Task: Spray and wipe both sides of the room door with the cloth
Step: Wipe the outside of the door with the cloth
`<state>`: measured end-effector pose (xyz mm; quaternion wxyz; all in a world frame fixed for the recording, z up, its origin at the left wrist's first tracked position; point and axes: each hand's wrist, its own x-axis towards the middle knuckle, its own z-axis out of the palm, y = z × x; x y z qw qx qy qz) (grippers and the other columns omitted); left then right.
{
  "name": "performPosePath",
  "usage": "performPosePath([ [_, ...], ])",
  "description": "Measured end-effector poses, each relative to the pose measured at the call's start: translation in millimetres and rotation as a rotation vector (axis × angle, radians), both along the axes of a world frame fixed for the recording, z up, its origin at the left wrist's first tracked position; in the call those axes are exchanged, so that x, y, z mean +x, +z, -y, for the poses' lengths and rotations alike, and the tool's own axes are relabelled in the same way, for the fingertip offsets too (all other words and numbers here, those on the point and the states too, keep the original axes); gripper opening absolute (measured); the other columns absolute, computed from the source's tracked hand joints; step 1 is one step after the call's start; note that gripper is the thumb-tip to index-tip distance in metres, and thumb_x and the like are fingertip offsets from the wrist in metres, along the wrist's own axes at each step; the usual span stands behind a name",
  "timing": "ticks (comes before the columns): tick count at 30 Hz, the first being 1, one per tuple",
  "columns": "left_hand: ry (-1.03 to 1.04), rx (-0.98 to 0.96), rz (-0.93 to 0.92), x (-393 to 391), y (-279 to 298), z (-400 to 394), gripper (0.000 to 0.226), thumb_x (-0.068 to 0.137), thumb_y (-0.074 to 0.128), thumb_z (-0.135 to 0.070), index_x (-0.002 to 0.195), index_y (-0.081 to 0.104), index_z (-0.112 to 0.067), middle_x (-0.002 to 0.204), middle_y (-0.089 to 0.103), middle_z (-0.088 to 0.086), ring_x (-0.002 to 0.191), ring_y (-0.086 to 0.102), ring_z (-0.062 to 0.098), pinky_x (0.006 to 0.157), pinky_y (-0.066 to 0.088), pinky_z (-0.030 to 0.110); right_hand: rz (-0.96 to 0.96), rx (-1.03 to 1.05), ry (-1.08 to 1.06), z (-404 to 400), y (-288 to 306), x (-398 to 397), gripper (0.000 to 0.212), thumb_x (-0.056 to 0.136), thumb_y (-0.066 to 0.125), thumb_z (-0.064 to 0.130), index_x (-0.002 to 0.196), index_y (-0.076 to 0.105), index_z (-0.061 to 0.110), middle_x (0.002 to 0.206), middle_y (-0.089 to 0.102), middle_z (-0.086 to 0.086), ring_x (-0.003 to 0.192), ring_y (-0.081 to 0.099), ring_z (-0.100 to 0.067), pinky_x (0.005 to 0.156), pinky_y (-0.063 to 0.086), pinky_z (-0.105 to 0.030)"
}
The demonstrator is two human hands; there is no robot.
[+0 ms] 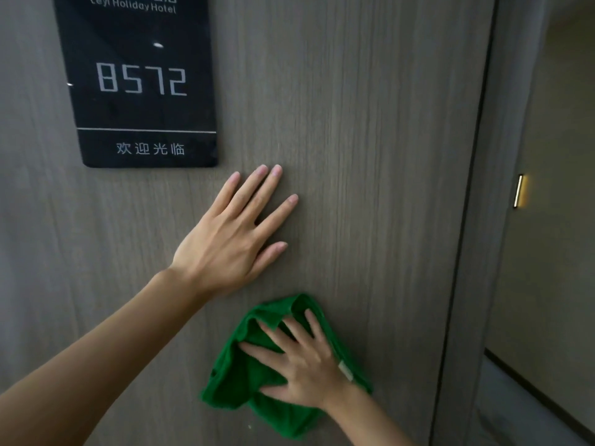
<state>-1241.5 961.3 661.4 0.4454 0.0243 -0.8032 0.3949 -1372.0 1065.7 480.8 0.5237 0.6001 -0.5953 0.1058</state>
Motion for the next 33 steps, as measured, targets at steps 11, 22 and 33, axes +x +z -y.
performPosePath([
  [11, -0.004, 0.013, 0.017, 1.2, -0.9, 1.5, 0.06, 0.103, 0.024, -0.048, 0.15, 0.032, -0.012, 0.157, 0.019, 0.024, 0.146, 0.016, 0.037, 0.12, 0.01, 0.049, 0.546, -0.671, -0.178, -45.5, 117.5, -80.6, 0.07, 0.093, 0.036, 0.063, 0.136, 0.051, 0.01, 0.154, 0.026, -0.022, 0.14, 0.025, -0.042, 0.113, 0.017, -0.059],
  [22, -0.113, 0.081, 0.008, 40.7, -32.6, 0.1, 0.053, 0.102, 0.03, -0.039, 0.147, 0.033, -0.011, 0.154, 0.02, 0.026, 0.144, 0.016, 0.039, 0.119, 0.006, 0.05, 0.364, -0.335, -0.046, 36.7, 23.3, 53.3, 0.06, 0.089, 0.034, 0.068, 0.136, 0.04, 0.032, 0.147, 0.032, -0.011, 0.127, 0.036, -0.039, 0.115, 0.007, -0.053],
  [33, -0.011, 0.084, 0.115, 87.5, -65.3, 23.7, 0.054, 0.098, 0.038, -0.037, 0.146, 0.035, -0.013, 0.154, 0.021, 0.024, 0.144, 0.018, 0.038, 0.118, 0.006, 0.049, 0.194, -0.089, -0.101, -5.8, -51.2, 2.9, 0.07, 0.068, 0.05, 0.072, 0.128, 0.045, 0.038, 0.128, 0.044, -0.001, 0.098, 0.047, -0.029, 0.113, 0.015, -0.051],
])
